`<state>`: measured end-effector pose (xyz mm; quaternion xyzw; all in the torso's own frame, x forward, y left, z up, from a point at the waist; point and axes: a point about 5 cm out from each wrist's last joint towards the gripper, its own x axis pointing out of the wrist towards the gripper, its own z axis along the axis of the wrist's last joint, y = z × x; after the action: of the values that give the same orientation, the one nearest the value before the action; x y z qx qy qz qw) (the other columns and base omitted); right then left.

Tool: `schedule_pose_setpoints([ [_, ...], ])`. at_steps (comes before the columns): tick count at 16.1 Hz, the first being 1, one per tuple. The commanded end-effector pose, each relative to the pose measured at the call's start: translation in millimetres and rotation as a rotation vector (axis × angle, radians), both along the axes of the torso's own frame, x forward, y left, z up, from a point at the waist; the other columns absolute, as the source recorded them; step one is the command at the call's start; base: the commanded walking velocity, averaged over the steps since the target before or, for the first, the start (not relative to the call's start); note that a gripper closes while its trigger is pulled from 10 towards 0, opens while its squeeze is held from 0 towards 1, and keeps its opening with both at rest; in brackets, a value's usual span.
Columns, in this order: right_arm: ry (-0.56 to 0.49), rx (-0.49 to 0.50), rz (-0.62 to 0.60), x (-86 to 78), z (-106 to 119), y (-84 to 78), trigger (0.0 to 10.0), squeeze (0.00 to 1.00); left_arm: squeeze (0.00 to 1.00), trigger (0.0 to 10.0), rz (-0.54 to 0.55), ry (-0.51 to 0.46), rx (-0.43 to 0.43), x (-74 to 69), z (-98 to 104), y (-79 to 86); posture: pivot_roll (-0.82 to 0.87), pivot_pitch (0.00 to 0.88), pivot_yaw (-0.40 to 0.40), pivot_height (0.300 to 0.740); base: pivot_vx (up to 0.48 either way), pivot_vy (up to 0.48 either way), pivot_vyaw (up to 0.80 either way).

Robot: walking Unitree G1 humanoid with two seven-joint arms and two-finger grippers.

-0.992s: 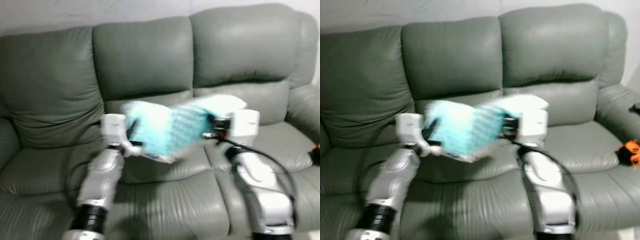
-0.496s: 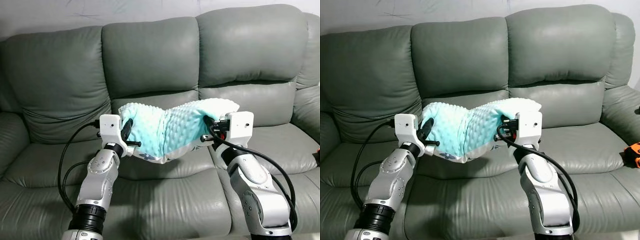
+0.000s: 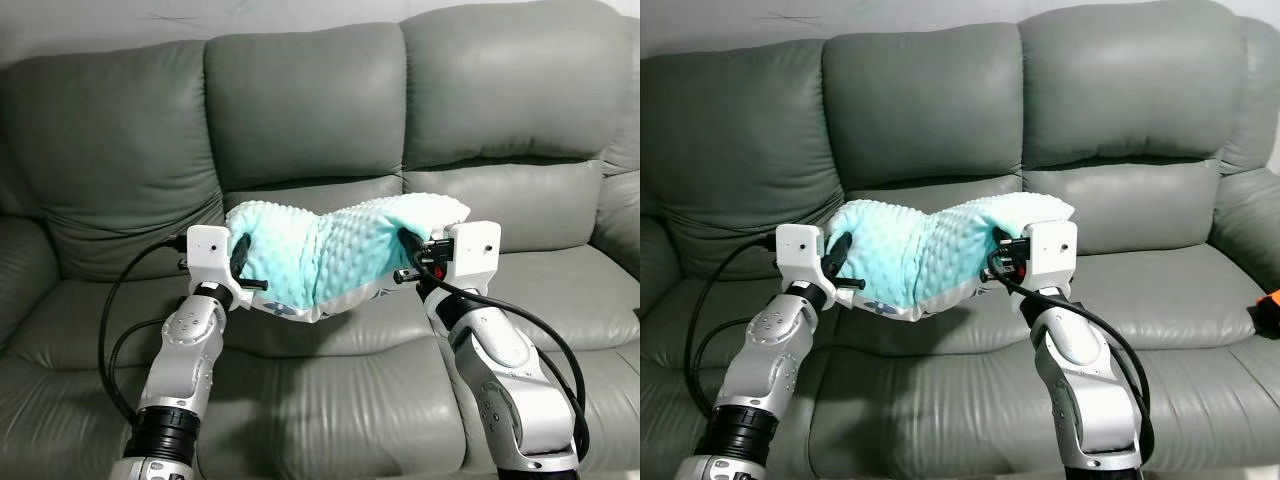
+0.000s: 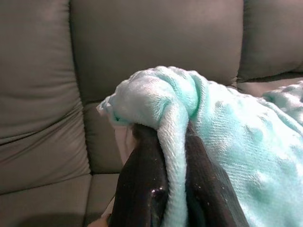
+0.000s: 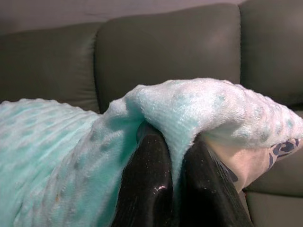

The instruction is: Move the pillow to the sofa

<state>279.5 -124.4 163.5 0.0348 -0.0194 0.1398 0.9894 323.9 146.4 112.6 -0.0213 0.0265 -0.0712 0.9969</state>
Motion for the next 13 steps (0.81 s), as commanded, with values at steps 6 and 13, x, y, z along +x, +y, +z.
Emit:
schedule_pose_setpoints([
  [6,-0.09,0.026,0.016,17.4,15,11.0,10.0,0.0,0.0,10.0,-0.033,0.066,0.074,-7.2,-7,17.5,-0.16,0.039,0.145,0.74,0.0,0.0,0.17],
  [13,-0.017,0.056,-0.105,28.0,-13,-23.4,10.0,0.0,0.0,10.0,-0.054,0.107,0.163,1.9,-20,27.3,-0.14,0.13,0.187,0.74,0.0,0.0,0.0],
])
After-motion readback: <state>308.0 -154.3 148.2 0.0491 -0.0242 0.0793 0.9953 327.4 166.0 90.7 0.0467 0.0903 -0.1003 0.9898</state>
